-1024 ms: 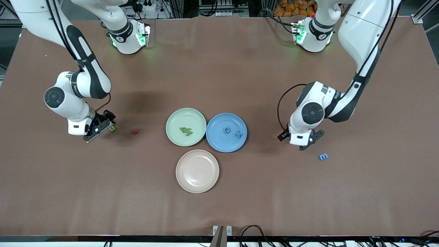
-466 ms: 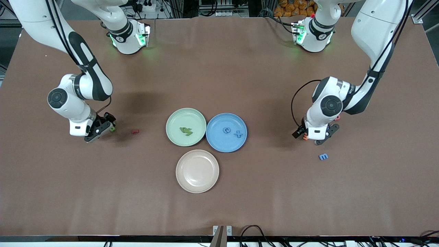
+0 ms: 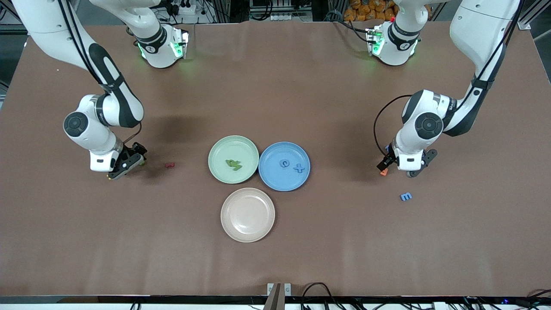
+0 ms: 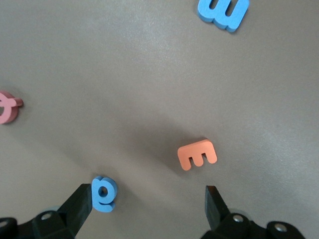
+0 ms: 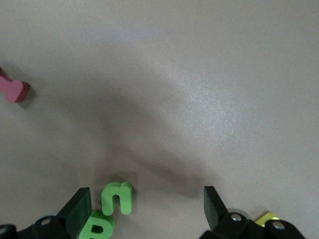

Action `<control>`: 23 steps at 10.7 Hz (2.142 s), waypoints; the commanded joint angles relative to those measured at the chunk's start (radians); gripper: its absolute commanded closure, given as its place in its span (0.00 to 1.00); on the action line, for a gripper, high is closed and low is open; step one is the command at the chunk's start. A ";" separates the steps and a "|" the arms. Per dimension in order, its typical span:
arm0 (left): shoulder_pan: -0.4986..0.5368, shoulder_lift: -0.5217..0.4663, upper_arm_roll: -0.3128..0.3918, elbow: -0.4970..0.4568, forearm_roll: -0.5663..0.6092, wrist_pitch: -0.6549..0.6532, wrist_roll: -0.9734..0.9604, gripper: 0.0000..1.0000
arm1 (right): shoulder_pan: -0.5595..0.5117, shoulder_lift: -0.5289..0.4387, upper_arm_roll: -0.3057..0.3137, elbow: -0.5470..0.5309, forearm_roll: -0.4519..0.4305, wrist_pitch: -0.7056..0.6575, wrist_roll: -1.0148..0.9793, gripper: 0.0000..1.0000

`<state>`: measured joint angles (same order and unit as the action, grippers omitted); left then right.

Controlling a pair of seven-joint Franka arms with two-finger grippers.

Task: Sort letters by color into matching plates
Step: 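Move the left gripper to the blue letters while the right gripper grasps green n, then grasp the blue p with the left gripper while the right gripper lifts the n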

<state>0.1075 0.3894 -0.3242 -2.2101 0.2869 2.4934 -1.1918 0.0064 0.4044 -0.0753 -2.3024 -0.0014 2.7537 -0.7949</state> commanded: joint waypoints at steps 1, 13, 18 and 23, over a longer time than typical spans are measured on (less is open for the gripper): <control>0.020 -0.041 -0.013 -0.092 0.020 0.097 -0.055 0.00 | -0.017 0.010 0.014 -0.006 -0.015 0.029 -0.006 0.00; 0.090 -0.075 -0.015 -0.215 0.021 0.188 -0.055 0.00 | -0.009 0.008 0.015 -0.006 -0.017 0.029 -0.010 0.59; 0.081 -0.054 -0.015 -0.223 0.020 0.257 -0.088 0.00 | -0.006 0.008 0.015 -0.005 -0.017 0.027 -0.010 0.78; 0.078 -0.020 -0.013 -0.217 0.021 0.283 -0.088 0.00 | -0.003 -0.005 0.017 0.006 -0.005 0.015 0.016 0.80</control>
<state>0.1825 0.3574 -0.3350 -2.4179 0.2869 2.7455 -1.2489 0.0070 0.4084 -0.0648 -2.3002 -0.0019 2.7684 -0.7965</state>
